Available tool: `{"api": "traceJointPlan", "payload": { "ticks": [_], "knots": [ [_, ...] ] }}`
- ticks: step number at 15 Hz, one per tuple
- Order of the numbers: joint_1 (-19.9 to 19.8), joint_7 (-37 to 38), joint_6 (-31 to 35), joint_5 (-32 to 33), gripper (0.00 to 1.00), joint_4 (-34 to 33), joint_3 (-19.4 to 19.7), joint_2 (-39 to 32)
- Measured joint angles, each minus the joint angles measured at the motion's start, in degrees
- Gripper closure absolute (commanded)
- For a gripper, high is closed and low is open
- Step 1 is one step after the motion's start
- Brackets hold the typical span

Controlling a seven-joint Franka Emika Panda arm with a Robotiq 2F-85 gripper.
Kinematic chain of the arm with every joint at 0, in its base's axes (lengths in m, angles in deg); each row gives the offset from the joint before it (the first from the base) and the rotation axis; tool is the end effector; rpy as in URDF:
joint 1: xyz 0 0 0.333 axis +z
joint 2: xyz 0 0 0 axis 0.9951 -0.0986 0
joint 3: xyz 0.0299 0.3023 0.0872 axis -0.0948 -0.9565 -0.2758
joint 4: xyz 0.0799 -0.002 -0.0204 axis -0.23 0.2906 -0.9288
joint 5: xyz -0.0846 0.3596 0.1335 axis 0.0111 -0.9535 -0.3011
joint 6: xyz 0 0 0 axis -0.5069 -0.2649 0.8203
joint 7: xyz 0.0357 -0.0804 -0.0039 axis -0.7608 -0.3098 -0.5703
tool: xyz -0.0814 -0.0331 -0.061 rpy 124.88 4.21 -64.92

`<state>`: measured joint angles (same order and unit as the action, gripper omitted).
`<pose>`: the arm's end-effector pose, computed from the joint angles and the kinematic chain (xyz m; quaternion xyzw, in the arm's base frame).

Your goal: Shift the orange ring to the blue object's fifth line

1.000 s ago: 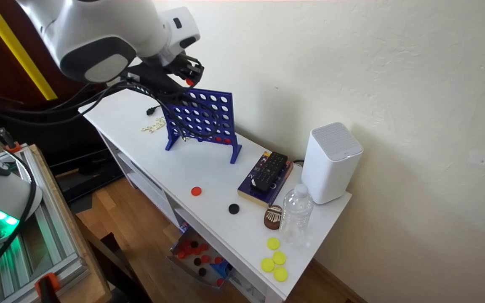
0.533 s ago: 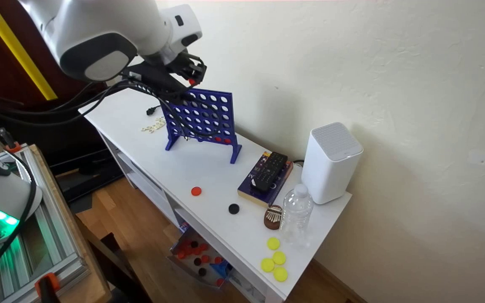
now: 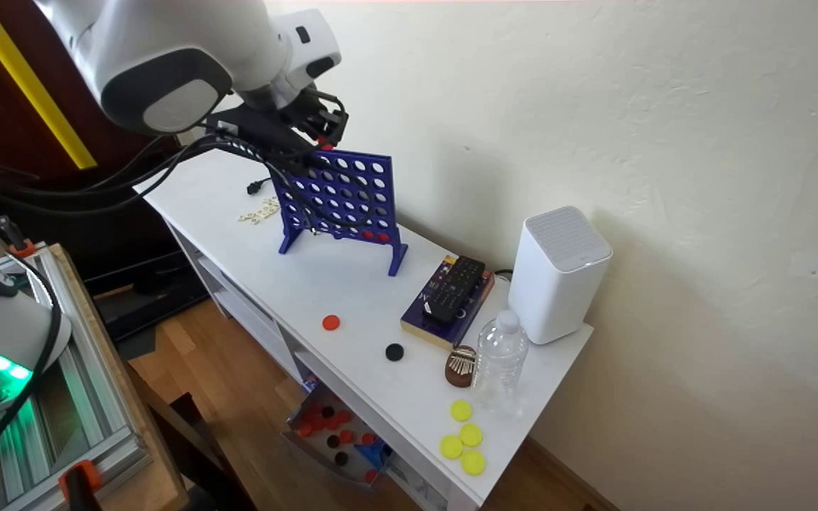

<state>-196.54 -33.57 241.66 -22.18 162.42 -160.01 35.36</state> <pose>0.4137 -0.1279 0.2752 -0.9173 -0.1768 -0.3320 0.1307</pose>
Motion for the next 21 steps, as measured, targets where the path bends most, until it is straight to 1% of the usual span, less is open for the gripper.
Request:
{"api": "traceJointPlan", "payload": {
  "ticks": [4,9,13,21],
  "knots": [
    [1.3,0.2,-1.6,0.0,0.91,-1.2,0.1,0.4],
    [4.1,0.2,-2.9,0.0,0.91,-3.0,0.9,1.0],
    [5.9,0.3,-3.4,0.0,0.91,-4.2,2.3,1.5],
    [8.3,0.2,-3.6,0.0,0.91,-5.2,4.8,1.6]
  ]
}}
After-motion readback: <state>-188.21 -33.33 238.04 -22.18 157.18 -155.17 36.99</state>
